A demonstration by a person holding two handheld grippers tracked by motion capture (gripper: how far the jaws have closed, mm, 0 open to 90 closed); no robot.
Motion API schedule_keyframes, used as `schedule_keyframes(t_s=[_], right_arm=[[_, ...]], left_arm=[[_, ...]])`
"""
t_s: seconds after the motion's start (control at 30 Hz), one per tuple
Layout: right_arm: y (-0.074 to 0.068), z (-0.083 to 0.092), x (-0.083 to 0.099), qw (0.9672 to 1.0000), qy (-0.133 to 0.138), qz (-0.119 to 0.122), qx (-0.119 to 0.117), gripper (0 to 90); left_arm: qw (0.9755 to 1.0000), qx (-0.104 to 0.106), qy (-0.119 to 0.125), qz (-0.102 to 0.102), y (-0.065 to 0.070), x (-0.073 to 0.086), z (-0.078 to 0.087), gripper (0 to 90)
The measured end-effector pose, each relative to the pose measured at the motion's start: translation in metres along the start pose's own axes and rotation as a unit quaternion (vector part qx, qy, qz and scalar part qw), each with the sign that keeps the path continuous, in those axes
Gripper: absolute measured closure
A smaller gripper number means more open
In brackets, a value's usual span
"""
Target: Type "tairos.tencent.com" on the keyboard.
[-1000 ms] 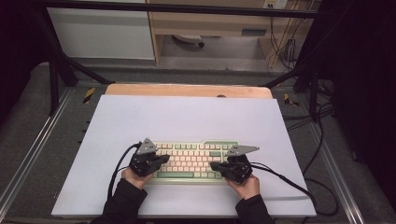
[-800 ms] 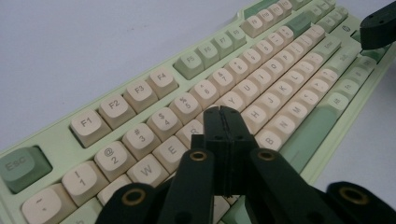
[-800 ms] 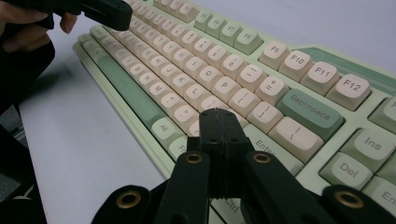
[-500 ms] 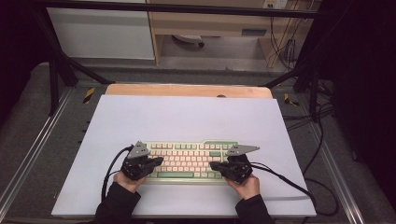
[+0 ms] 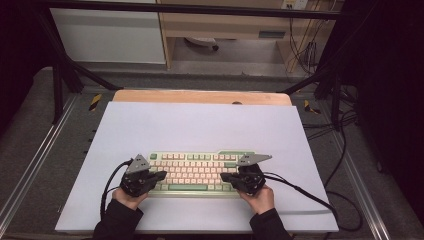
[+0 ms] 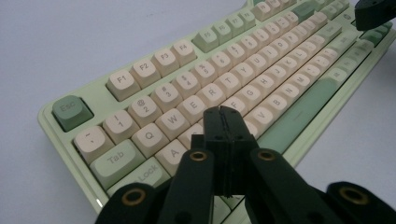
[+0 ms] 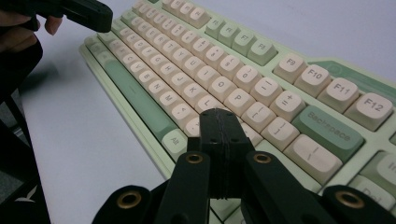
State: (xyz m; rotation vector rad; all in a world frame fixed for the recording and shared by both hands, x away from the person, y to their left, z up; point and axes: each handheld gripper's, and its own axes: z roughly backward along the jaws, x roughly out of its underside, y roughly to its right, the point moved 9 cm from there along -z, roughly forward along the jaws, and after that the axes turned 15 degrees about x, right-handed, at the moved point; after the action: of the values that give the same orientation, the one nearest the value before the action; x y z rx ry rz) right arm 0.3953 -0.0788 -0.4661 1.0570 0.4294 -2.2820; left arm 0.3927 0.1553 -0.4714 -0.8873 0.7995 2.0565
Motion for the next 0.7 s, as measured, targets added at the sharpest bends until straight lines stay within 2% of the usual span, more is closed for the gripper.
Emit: schedule_keyframes(t_s=[0.1, 0.2, 0.47, 0.7], right_arm=[[-0.002, -0.003, -0.005, 1.0, -0.001, 0.006, 0.002, 90.0], [-0.004, -0.007, -0.007, 1.0, -0.006, -0.001, 0.001, 90.0], [-0.01, -0.019, -0.002, 1.0, -0.008, -0.001, -0.002, 90.0], [-0.019, -0.027, -0.001, 0.9997, -0.014, 0.018, -0.001, 90.0]], left_arm=[[1.0, -0.001, -0.001, 0.002, -0.001, 0.003, 0.001, 90.0], [1.0, 0.001, 0.002, 0.005, -0.002, 0.004, 0.002, 90.0], [1.0, 0.004, 0.002, 0.002, -0.001, 0.005, 0.001, 90.0], [1.0, 0.004, 0.002, 0.003, -0.001, 0.006, 0.001, 90.0]])
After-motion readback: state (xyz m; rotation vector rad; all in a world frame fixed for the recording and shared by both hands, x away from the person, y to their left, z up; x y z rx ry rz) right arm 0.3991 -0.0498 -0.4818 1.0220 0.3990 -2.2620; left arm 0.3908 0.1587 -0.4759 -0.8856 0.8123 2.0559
